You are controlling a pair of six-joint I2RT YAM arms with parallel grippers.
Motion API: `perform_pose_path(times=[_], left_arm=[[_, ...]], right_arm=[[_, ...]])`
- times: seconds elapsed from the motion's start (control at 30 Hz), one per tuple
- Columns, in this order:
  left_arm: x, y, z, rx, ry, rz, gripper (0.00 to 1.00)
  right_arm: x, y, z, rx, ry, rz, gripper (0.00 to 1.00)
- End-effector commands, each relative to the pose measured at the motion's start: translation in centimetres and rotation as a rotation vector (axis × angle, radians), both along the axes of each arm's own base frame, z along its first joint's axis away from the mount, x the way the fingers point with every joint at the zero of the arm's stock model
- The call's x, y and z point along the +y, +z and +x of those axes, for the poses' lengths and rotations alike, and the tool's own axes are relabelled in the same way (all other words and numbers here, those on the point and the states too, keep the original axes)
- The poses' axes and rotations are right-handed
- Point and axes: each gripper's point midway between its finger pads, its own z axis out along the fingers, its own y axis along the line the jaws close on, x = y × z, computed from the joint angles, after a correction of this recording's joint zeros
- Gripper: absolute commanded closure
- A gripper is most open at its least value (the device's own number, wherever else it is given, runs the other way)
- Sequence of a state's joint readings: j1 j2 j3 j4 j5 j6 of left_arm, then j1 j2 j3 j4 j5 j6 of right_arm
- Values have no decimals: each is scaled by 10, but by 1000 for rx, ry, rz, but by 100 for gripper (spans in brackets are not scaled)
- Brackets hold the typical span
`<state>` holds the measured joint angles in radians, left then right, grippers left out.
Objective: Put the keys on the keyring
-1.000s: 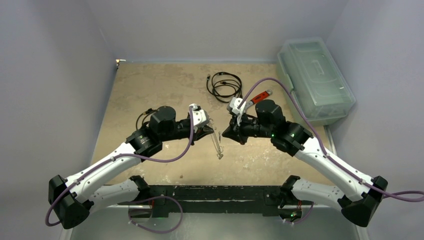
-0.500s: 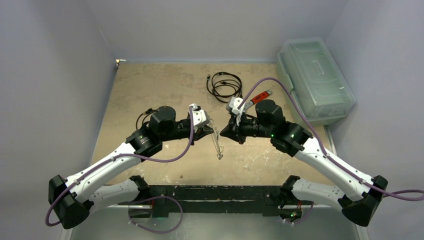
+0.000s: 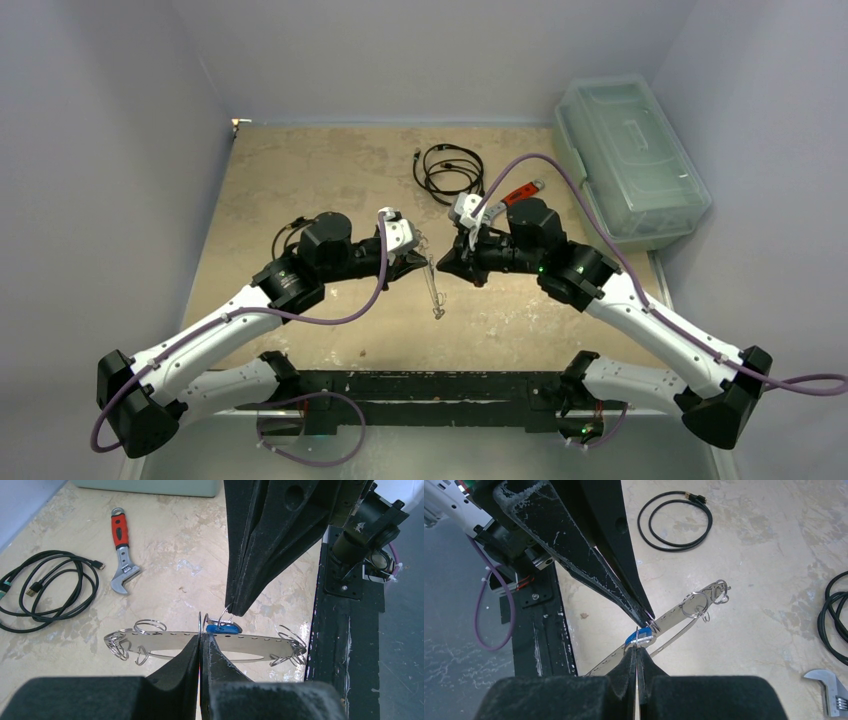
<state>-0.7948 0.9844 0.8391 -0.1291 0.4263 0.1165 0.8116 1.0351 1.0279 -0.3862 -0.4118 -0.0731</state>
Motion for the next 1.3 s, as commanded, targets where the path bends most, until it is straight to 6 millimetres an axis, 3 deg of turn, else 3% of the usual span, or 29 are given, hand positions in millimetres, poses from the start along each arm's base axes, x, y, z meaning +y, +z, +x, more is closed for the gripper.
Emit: perform_pose_path(times=[0.0, 0.6, 1.27], left_arm=[[-5, 25, 1, -55, -12, -59, 100], [-5, 27, -1, -56, -15, -62, 100], [-3, 26, 0, -58, -9, -60, 100]], right_arm=[[8, 31, 4, -81, 19, 69, 100], [15, 29, 12, -68, -13, 87, 100], [5, 15, 21, -45, -104, 53, 100]])
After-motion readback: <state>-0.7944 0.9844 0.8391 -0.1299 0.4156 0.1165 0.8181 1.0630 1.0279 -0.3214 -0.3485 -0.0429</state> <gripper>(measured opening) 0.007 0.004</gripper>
